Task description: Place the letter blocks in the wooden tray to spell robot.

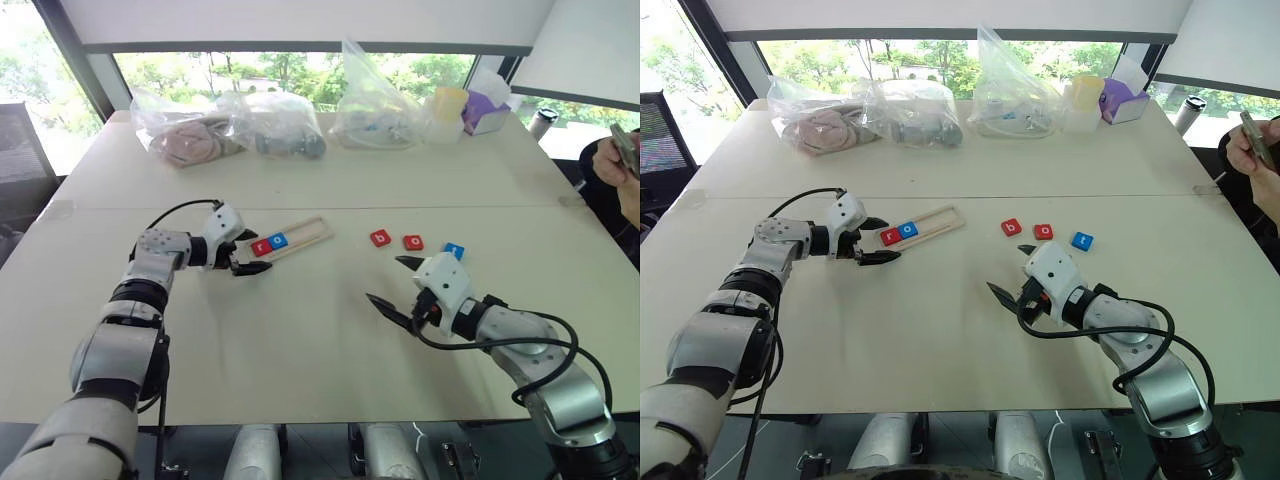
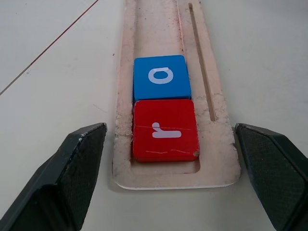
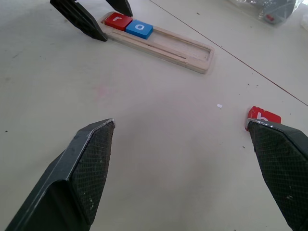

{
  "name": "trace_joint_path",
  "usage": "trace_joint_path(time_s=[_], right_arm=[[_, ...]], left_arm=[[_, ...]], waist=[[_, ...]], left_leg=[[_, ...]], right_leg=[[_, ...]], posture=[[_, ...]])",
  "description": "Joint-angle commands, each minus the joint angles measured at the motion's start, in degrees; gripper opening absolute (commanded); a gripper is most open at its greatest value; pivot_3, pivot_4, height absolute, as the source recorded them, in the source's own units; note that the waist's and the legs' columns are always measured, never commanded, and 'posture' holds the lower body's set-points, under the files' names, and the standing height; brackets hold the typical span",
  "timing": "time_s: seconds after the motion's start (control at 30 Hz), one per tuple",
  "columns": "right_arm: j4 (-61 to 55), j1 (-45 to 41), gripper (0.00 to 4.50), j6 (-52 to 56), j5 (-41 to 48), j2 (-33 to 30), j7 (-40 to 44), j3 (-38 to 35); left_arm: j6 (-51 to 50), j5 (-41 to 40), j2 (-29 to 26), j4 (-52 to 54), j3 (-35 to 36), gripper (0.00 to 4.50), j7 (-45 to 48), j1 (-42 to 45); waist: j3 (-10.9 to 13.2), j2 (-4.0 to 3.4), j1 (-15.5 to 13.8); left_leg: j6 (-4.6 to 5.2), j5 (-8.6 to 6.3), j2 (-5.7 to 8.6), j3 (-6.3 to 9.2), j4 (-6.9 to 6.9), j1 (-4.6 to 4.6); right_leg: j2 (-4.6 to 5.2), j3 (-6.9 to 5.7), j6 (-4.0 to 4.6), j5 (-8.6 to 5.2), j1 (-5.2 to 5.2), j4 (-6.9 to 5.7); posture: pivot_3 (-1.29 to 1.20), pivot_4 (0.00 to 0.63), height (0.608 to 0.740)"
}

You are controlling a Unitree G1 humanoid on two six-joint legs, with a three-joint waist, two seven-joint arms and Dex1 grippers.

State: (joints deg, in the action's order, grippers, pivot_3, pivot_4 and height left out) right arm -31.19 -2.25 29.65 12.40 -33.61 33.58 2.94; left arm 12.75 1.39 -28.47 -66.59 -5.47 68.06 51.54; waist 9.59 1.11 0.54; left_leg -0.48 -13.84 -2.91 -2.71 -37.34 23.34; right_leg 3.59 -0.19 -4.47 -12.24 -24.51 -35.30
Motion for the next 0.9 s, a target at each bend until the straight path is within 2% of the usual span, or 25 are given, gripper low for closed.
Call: trace_joint_path(time_s=[0.03, 0.47, 0.7, 0.9], right_arm=[[-0.8, -0.6, 4.5, -0.9, 0.0, 0.3, -0.1, -0.2], [0.2, -1.4, 4.5, -1.2, -0.2, 0.0, 0.4, -0.4], [1.0, -1.9, 4.5, -1.5, -0.1, -0.6, 0.8, -1.7], [1.0, -1.9, 4.5, -1.2, 0.0, -1.2, 1.0, -3.0]], left_arm=[[-1.6, 2.8, 0.3, -2.4, -2.0, 3.12, 0.4, -2.6], [-0.3, 2.4, 1.9, 3.0, -3.8, 3.13, 6.9, -4.9], [-0.7, 1.8, 4.4, 12.0, -5.7, 3.13, 11.3, -8.4], [-3.8, 1.2, 6.4, 24.1, -8.5, 3.13, 12.6, -12.9]], waist=[[0.0, 0.01, 0.0], [0.0, 0.0, -0.2], [0.0, 0.0, -1.2], [0.0, -0.02, -1.4]], left_leg=[[0.0, 0.0, 0.0, 0.0, 0.0, 0.0], [0.0, 0.0, 0.01, -0.02, 0.11, 0.02], [0.02, -0.02, 0.04, -0.05, 0.14, 0.05], [0.01, -0.02, 0.11, -0.05, 0.12, 0.09]], right_leg=[[0.0, 0.0, 0.0, 0.0, 0.0, 0.0], [0.03, 0.0, -0.02, -0.02, 0.0, 0.14], [0.07, 0.0, -0.05, -0.05, 0.0, 0.2], [0.17, 0.0, -0.05, -0.06, 0.01, 0.26]], posture=[[0.0, 0.15, 0.74], [0.0, 0.15, 0.74], [0.0, 0.15, 0.74], [0.0, 0.15, 0.74]])
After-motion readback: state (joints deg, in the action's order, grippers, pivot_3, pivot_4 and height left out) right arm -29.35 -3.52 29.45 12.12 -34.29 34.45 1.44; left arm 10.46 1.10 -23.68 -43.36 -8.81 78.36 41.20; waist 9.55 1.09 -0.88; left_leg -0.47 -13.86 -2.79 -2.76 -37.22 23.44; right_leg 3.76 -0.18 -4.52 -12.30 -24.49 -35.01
